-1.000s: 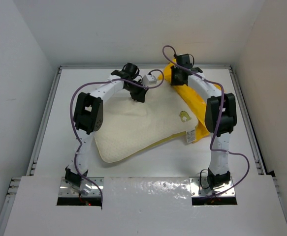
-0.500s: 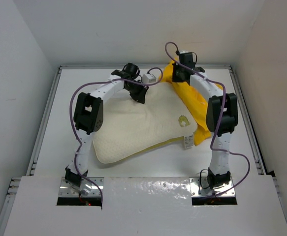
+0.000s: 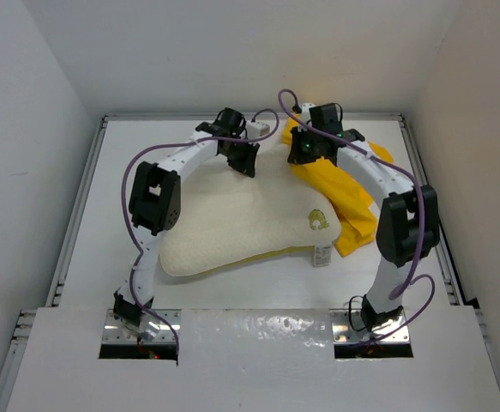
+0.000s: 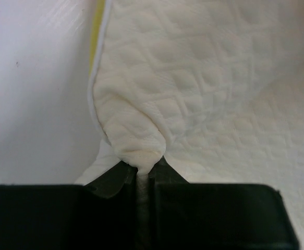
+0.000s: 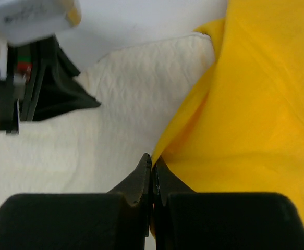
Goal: Put the pillow into the pillowcase
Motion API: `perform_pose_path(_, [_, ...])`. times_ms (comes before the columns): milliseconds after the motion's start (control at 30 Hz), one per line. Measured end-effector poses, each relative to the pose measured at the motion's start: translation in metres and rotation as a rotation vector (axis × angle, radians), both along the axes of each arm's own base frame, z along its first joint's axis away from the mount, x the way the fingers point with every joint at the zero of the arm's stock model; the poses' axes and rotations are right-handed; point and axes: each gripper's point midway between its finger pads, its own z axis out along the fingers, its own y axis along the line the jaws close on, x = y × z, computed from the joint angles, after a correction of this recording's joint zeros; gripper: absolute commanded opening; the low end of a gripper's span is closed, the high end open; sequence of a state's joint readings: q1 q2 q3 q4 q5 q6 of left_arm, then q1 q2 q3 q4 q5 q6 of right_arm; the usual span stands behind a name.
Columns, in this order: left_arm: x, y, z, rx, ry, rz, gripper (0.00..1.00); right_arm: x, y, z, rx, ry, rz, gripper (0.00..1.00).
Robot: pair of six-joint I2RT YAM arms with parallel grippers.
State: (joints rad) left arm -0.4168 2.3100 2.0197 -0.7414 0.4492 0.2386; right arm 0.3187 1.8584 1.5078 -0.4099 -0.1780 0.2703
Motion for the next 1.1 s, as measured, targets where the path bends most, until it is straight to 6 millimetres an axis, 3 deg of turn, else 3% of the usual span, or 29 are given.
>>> perform_pose_path(167, [0.005,0.002,0.000,-0.023,0.020,0.064,0.00,-0.029,-0.002,0.007,0.014,0.055,0.065,0.00])
perform_pose_path(267, [0.010,-0.002,0.002,-0.064,0.024,0.099,0.00,-0.048,0.006,-0.007,0.013,0.120,0.104,0.09])
perform_pose_path(300, [0.011,-0.003,0.002,-0.075,0.025,0.107,0.00,-0.055,0.011,-0.012,0.012,0.148,0.119,0.26])
perform_pose_path(400, [0.014,-0.004,0.000,-0.102,0.035,0.139,0.00,-0.070,0.032,-0.025,0.015,0.217,0.165,0.62])
perform_pose_path(567, [0.017,-0.005,-0.002,-0.130,0.056,0.191,0.00,-0.072,0.047,-0.021,0.024,0.230,0.169,0.99])
perform_pose_path(633, [0.019,-0.006,-0.001,-0.135,0.054,0.206,0.00,-0.068,0.044,-0.013,0.015,0.210,0.149,0.99])
perform_pose_path(733, [0.022,-0.006,0.001,-0.139,0.046,0.219,0.25,-0.068,0.028,0.008,0.001,0.177,0.094,0.99])
perform_pose_path(800, [0.024,-0.006,0.003,-0.139,0.032,0.219,0.45,-0.066,0.008,0.030,0.018,0.144,0.030,0.89])
perform_pose_path(833, [0.026,-0.005,0.005,-0.136,0.017,0.209,0.50,-0.066,-0.004,0.040,0.028,0.124,-0.003,0.51])
perform_pose_path(867, [0.028,-0.006,0.009,-0.135,-0.001,0.199,0.57,-0.067,-0.017,0.049,0.036,0.103,-0.034,0.25])
perform_pose_path(900, [0.032,-0.006,0.015,-0.134,-0.025,0.184,0.60,-0.071,-0.032,0.055,0.043,0.086,-0.076,0.08])
perform_pose_path(933, [0.036,-0.006,0.021,-0.133,-0.052,0.169,0.65,-0.077,-0.047,0.060,0.041,0.076,-0.117,0.00])
perform_pose_path(967, [0.039,-0.007,0.029,-0.134,-0.080,0.152,0.68,-0.081,-0.062,0.062,0.034,0.069,-0.159,0.04])
perform_pose_path(1000, [0.045,-0.008,0.042,-0.138,-0.126,0.127,0.76,-0.087,-0.073,0.063,0.030,0.065,-0.197,0.18])
perform_pose_path(1033, [0.050,-0.009,0.053,-0.142,-0.165,0.108,0.81,-0.094,-0.083,0.061,0.022,0.070,-0.229,0.62])
perform_pose_path(1067, [0.052,-0.010,0.061,-0.145,-0.187,0.097,0.82,-0.100,-0.089,0.057,0.018,0.077,-0.249,0.75])
perform_pose_path(1100, [0.057,-0.013,0.084,-0.144,-0.262,0.051,0.81,-0.105,-0.094,0.052,0.006,0.085,-0.264,0.77])
